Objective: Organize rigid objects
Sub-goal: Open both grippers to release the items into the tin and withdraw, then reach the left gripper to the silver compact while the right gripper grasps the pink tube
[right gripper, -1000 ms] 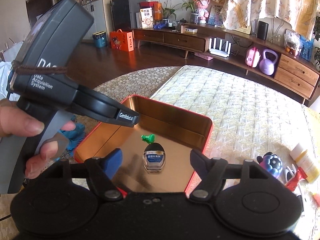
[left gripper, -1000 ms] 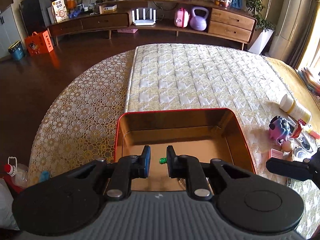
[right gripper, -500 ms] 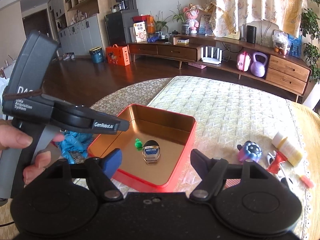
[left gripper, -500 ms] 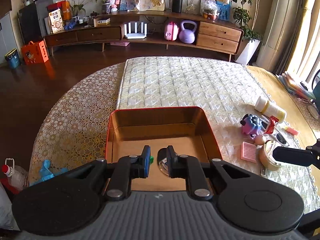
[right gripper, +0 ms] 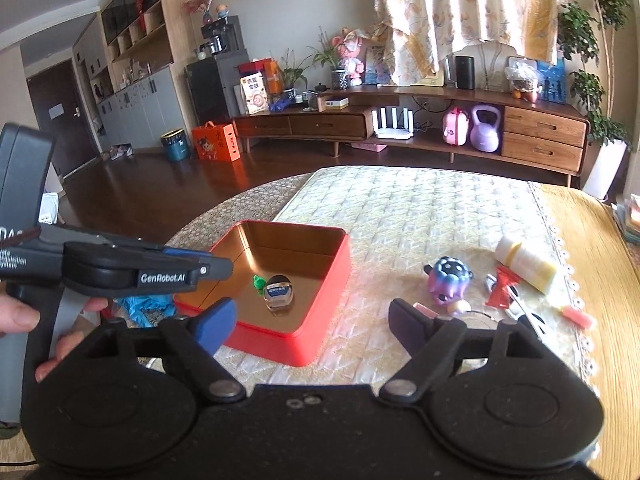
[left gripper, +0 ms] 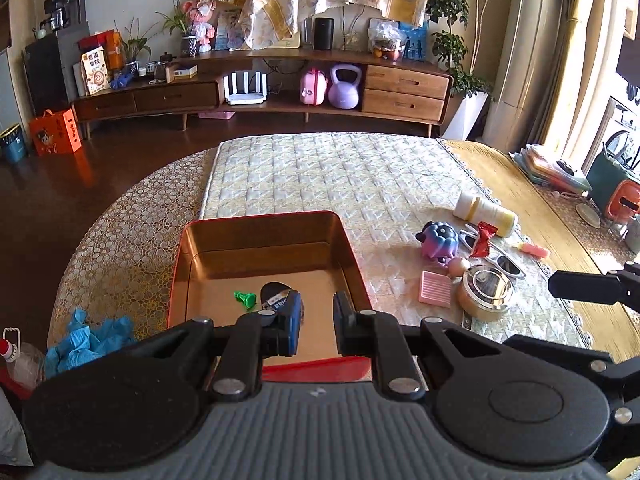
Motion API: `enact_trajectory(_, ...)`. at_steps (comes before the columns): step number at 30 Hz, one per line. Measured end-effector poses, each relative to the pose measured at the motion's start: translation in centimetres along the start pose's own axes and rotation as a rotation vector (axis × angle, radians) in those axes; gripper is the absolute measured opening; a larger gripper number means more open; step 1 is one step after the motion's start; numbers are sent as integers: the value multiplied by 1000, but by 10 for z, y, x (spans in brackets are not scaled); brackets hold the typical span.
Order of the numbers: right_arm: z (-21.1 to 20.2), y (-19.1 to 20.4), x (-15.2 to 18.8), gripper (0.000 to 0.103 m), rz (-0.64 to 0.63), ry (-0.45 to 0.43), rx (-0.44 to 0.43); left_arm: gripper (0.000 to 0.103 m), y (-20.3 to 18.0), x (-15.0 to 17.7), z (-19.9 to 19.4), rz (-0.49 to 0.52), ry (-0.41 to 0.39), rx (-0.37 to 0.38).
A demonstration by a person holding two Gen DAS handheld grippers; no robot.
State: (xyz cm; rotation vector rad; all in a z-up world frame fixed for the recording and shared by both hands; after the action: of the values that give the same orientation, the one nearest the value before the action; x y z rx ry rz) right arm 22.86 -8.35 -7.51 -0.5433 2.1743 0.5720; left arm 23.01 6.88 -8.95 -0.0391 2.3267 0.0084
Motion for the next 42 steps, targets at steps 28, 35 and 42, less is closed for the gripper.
enact_trajectory(28,-59,-98,51,91,165,-81,197,83,-108,34,-12,47,-21,161)
enact_trajectory(35,-58,-149,43,97,126,-105,299,83,-125,27,6,31,-21,141)
enact_trajectory(42,-37,-207,39,101,112,-95,356,83,-146,21,33,67,15,123)
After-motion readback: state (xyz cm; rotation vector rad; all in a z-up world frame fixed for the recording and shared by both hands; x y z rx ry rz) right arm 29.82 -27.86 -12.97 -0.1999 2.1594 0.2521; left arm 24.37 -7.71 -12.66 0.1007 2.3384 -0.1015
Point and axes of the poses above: each gripper's, at about its wrist camera, not at the fingertips, and z roughly the way its jaws point, y to its left, x to its underside, the point moved 10 cm from there along z, roughly the way its jaws point, and after that the axes turned 3 degrees about z, right-handed, at the moved point
